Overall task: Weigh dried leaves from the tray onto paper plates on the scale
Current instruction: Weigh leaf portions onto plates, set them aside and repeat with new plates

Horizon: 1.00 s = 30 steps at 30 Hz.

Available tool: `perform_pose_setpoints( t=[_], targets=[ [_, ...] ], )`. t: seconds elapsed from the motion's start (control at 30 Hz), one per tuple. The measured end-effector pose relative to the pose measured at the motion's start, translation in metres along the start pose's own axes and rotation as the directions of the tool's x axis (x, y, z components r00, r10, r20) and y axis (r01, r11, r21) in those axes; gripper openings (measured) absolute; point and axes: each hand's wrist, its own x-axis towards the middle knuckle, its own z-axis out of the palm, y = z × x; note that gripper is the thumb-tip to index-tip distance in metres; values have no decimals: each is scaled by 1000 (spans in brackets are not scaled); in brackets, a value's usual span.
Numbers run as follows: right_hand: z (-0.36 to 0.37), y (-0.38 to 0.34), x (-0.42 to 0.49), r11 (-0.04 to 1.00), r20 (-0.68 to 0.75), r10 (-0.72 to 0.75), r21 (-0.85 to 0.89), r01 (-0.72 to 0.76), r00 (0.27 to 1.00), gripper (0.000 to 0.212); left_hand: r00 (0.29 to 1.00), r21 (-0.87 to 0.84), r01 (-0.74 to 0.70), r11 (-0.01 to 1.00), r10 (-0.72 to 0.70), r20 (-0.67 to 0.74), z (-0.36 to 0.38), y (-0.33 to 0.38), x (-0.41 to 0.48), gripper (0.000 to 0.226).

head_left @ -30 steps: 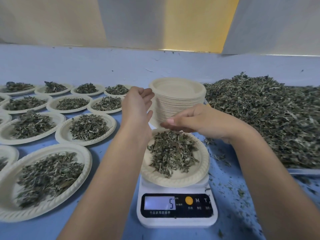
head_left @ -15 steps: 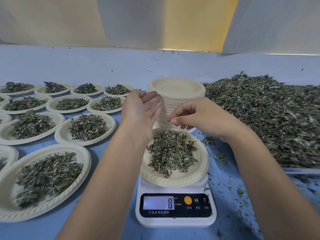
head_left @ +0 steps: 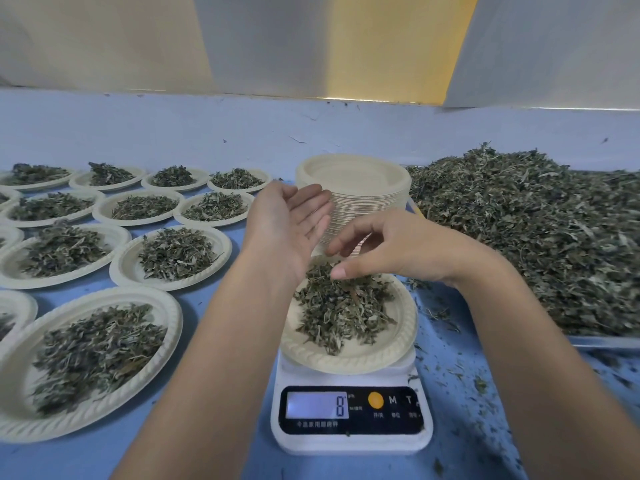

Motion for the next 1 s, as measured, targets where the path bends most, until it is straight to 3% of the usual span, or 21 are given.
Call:
perform_pose_setpoints(
  t=[0.13, 0.37, 0.57, 0.7, 0.77, 1.0],
  targets=[
    [5, 3, 4, 994, 1, 18, -110, -18, 1000, 24, 1000, -1, 11, 1000, -11, -3, -1, -1, 1, 33],
    [4, 7, 5, 993, -100, 21, -111, -33, 995, 16, 1000, 22, 16, 1000, -16, -6, -1, -2, 2, 34],
    [-7, 1, -2, 990, -237, -39, 126, 71, 971, 20, 999, 18, 32, 999, -32, -18, -2, -5, 4, 34],
    [-4, -4, 0, 923, -344, -69, 335, 191, 936, 19, 999, 7, 46, 999, -46, -15, 2, -9, 5, 37],
    [2, -8, 3, 898, -419, -87, 359, 253, 904, 19, 997, -64, 77, 995, -76, 12, 5, -12, 4, 36],
    [23, -13, 10, 976, -570, -173, 7, 216, 803, 26, 976, -214, 191, 958, -162, 146, 16, -15, -1, 38]
  ],
)
